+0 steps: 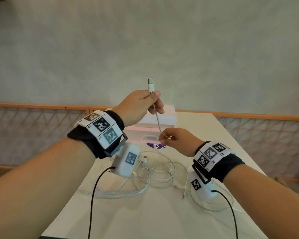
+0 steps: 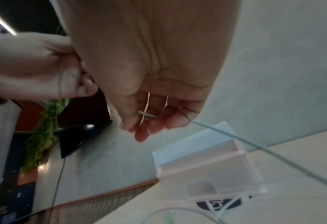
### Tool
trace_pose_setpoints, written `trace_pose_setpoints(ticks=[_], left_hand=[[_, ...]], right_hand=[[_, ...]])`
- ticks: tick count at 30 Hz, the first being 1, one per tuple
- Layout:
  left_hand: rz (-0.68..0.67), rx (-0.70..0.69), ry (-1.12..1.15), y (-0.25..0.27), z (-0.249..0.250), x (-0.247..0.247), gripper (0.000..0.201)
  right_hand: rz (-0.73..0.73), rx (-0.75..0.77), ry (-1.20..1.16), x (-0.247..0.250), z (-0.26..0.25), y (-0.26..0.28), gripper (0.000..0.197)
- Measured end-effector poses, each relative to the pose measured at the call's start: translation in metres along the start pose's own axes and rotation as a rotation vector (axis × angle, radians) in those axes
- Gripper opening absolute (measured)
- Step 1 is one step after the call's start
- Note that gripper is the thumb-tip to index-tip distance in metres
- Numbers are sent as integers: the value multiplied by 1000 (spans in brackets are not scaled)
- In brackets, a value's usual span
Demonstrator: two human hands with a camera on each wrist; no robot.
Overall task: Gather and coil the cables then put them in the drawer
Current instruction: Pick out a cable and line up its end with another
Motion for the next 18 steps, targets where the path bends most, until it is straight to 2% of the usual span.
trace_pose_setpoints(ticks=[2,6,8,12,14,18], left_hand=[[60,-52,-16,3,10,17,42],[125,-58,299,12,24,43,38],[136,-82,346,17,34,51,37],[188,-82,210,21,31,66,38],[195,-65,127,24,23,68,39],[169,-77,-120,34,12,56,37]], right_hand=[[24,-63,36,0,20,2,12],[35,-266,81,7,81,14,14],[37,-347,116,12,107,25,17],[21,-476,277,24,144,46,20],[59,-505,278,35,148,54,17],[245,-388,91,67,126,54,12]])
Point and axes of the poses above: each hand's wrist, its own y-axis away from the middle knuckle, its own x-axis out of the back of the hand, z = x × y, the point moved 10 cm from there along -y, towards the middle knuckle, and after that the axes turned 6 degrees about -x, right-handed, at the moved point
